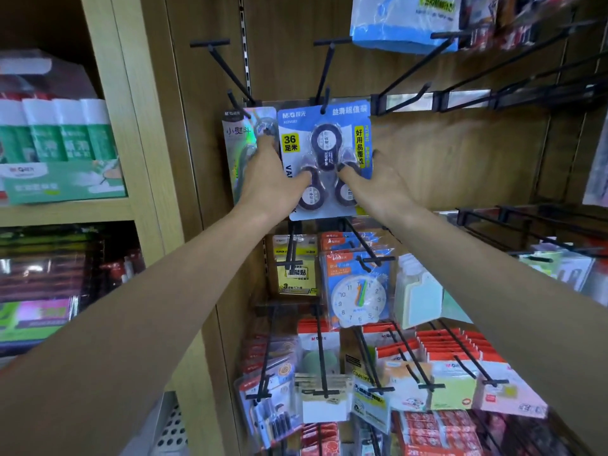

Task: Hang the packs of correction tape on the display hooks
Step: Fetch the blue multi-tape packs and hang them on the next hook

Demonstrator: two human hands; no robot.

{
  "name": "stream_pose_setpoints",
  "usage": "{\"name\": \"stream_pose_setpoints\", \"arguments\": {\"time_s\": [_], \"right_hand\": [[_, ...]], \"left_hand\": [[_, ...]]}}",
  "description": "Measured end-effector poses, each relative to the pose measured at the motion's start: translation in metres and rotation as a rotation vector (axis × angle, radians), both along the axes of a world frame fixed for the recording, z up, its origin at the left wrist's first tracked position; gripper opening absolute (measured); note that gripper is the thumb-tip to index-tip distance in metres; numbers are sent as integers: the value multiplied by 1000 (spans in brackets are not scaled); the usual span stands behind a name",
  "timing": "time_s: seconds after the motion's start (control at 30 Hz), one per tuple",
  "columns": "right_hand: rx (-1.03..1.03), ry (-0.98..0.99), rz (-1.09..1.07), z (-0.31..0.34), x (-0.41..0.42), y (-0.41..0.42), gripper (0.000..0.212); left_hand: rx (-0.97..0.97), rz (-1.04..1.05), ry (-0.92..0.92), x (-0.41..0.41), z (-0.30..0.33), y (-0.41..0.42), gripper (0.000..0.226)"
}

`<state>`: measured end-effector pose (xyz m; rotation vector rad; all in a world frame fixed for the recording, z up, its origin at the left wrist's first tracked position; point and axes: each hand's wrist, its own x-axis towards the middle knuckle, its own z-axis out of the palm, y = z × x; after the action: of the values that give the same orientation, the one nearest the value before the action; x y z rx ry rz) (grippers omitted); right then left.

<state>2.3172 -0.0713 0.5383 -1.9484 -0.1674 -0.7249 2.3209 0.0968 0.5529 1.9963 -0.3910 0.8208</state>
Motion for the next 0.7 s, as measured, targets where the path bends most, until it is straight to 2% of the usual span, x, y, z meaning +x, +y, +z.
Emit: {"name": "stream_pose_setpoints", "arguments": {"time_s": [0.1,0.17,0.23,0.3,0.43,0.53,0.6,0.7], "right_hand": [[-117,-25,-82,-10,-17,-5,46],[-256,-118,-161,-19,-35,-9,54],[-330,-266,-207,-30,-53,-11,52],[-302,-378,-194,-45,-71,-7,49],[-151,-502,5,-96,-107,17,32],[-71,-413,161,-154,-128,42,23],[-22,-307,248,-200,-136,61,23],[26,-65,306,-276,-144,92,25]], "left_hand": [[23,10,13,-20,-16,14,69],[38,35,-52,-35,-30,29,70],[15,56,-112,-50,-46,43,60],[-70,53,-142,-67,-66,54,45],[-198,76,-202,-103,-120,64,23],[-196,96,-146,-122,-177,67,22],[-162,77,-41,-132,-220,74,15],[-111,30,159,-148,-291,91,19]]}}
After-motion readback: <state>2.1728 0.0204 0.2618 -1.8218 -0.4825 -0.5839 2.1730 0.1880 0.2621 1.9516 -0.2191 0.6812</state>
